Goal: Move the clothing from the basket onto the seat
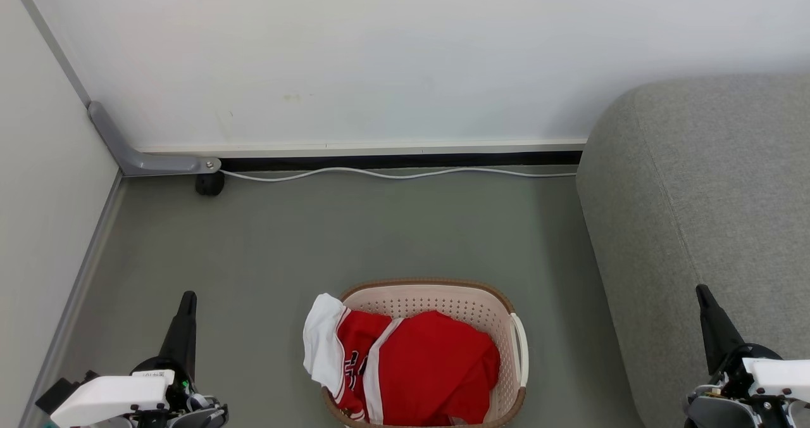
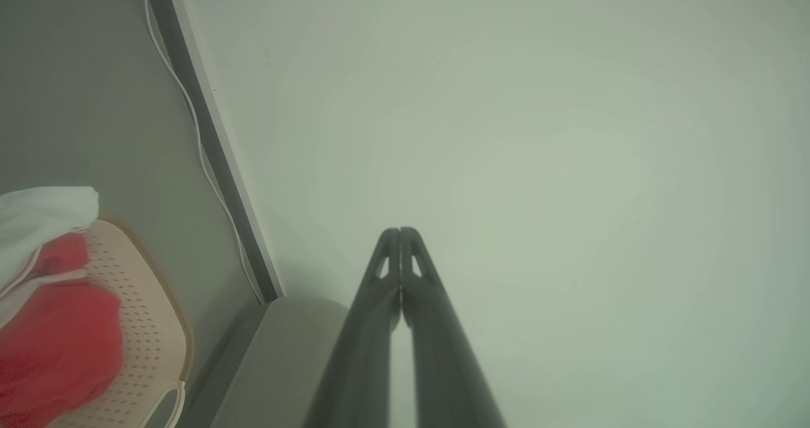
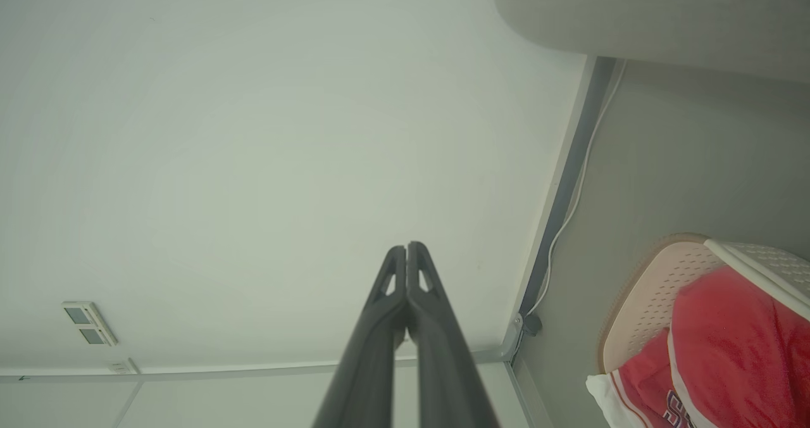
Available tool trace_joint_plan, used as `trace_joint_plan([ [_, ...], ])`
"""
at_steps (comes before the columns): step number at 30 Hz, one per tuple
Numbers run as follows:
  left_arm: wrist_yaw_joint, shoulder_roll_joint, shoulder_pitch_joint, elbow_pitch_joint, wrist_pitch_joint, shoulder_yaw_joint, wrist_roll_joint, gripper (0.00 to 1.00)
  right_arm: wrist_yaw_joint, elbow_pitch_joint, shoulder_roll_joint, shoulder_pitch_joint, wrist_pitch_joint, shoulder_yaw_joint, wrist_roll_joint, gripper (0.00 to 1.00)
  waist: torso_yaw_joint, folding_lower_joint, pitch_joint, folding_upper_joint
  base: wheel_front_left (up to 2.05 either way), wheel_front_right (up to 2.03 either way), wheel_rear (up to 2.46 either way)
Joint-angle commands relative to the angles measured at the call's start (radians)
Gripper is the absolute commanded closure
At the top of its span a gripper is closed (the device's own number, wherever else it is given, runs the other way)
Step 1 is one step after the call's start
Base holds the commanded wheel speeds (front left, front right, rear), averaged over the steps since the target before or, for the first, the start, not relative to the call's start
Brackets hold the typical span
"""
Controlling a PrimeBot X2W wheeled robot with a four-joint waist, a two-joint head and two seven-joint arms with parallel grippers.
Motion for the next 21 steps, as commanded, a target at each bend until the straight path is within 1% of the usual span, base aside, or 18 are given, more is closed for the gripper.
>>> trace_joint_plan([
  [1,-0.007,0.010,-0.058,-0.028,0.006,0.032,0.003,1.00,0.004,-0.031,-0.010,-0.036,0.008,0.018,0.012,1.00,0.000,0.0000,0.000,0.0000,0.00,0.00,0.00],
  [21,-0.007,0.010,-0.058,-0.028,0.006,0.032,0.003,1.00,0.004,-0.031,-0.010,-0.036,0.008,0.018,0.012,1.00,0.000,0.0000,0.000,0.0000,0.00,0.00,0.00],
])
